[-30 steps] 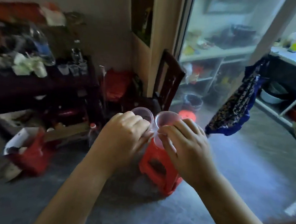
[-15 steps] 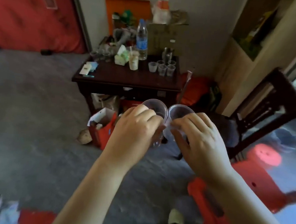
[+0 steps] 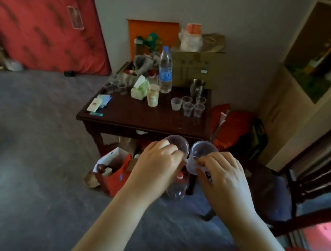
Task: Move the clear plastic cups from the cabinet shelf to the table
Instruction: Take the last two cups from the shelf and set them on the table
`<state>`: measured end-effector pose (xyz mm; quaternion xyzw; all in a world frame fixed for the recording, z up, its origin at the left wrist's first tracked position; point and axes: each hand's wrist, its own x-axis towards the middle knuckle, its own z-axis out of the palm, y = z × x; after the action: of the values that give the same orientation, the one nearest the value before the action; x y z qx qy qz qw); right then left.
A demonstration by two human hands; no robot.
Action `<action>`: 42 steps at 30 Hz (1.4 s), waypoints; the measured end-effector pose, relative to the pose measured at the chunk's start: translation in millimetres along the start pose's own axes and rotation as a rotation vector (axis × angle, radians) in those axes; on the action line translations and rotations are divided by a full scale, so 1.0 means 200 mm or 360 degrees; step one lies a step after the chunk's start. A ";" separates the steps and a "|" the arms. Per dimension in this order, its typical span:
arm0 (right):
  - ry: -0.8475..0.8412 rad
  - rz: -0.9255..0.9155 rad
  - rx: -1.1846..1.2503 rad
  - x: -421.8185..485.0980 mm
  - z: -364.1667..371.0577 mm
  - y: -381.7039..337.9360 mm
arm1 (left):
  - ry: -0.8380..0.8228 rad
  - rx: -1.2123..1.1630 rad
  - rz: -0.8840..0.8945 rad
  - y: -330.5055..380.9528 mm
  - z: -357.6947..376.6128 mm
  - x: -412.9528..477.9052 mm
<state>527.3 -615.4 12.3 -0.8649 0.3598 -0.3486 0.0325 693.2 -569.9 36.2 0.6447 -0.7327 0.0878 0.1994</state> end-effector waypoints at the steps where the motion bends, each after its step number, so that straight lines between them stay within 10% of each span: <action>1: -0.0008 0.0006 -0.0017 0.06 0.01 0.08 | -0.0023 0.0002 0.0013 -0.01 0.04 0.10; 42: -0.0847 0.0420 -0.0244 1.19 1.42 1.59 | -0.0905 -0.0383 0.0186 -1.07 1.66 1.69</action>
<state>633.4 -1059.7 -161.7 -0.8715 0.4731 -0.0744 0.1051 813.7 -1038.1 -155.3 0.5720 -0.8001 -0.1720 0.0559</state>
